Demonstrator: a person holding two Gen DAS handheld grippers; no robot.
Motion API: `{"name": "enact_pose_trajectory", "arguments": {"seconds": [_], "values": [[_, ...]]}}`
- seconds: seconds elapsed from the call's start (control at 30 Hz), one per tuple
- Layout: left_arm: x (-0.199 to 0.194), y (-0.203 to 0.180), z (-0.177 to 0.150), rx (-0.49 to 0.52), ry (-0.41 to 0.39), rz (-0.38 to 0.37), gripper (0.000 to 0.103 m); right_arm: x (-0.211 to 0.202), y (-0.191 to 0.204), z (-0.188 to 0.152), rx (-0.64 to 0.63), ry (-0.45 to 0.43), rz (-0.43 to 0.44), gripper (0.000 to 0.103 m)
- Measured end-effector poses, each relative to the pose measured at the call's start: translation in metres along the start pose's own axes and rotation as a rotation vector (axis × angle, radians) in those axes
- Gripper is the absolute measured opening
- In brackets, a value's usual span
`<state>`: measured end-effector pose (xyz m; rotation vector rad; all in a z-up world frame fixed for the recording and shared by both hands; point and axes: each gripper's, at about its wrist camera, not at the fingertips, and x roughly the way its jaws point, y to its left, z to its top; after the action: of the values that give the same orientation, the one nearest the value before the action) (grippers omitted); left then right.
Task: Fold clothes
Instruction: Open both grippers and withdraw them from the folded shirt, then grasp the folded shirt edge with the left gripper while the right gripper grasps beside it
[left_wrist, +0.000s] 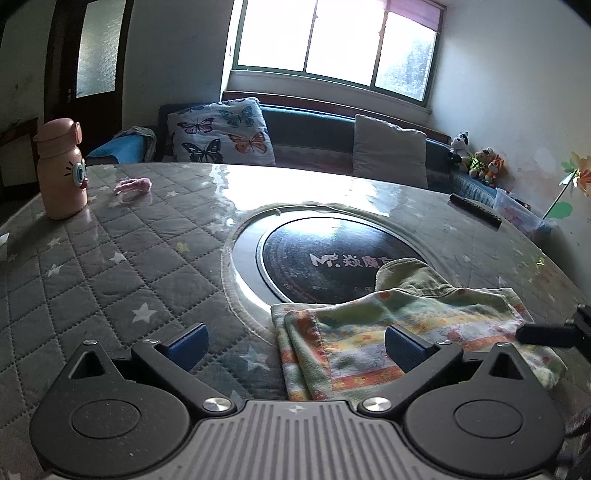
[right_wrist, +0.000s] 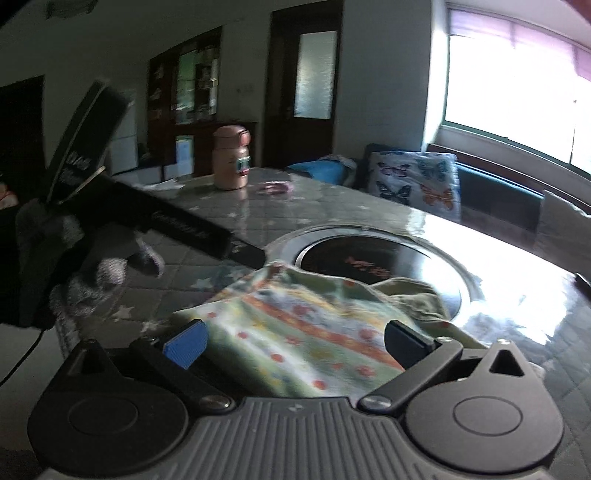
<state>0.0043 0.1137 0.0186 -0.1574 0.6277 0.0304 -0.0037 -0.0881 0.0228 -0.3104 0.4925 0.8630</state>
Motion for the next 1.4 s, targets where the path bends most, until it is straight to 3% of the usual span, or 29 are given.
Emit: {"name": "enact_pose_trajectory", "arguments": {"seconds": [0.33, 0.43, 0.63, 0.7, 0.83, 0.97, 1.07, 1.4], "values": [[0.001, 0.011, -0.003, -0.049, 0.035, 0.010, 0.103, 0.020, 0.039, 0.004, -0.145, 0.069, 0.084, 0.103], [0.002, 0.017, -0.002, -0.083, 0.046, 0.012, 0.103, 0.028, 0.050, 0.005, -0.190, 0.087, 0.090, 0.097], [0.004, 0.028, -0.002, -0.142, 0.063, -0.017, 0.096, 0.044, 0.064, 0.008, -0.243, 0.128, 0.106, 0.076], [0.006, 0.032, -0.002, -0.171, 0.078, -0.035, 0.093, 0.047, 0.065, 0.010, -0.245, 0.139, 0.116, 0.059], [0.011, 0.038, -0.002, -0.230, 0.109, -0.072, 0.090, 0.052, 0.071, 0.012, -0.270, 0.151, 0.130, 0.045], [0.015, 0.043, -0.003, -0.294, 0.144, -0.112, 0.086, 0.052, 0.077, 0.009, -0.316, 0.149, 0.109, 0.022], [0.017, 0.045, -0.005, -0.348, 0.168, -0.135, 0.082, 0.048, 0.071, 0.011, -0.277, 0.132, 0.122, 0.011], [0.020, 0.043, -0.010, -0.552, 0.241, -0.241, 0.076, 0.017, 0.044, 0.018, -0.140, 0.028, 0.127, 0.009]]}}
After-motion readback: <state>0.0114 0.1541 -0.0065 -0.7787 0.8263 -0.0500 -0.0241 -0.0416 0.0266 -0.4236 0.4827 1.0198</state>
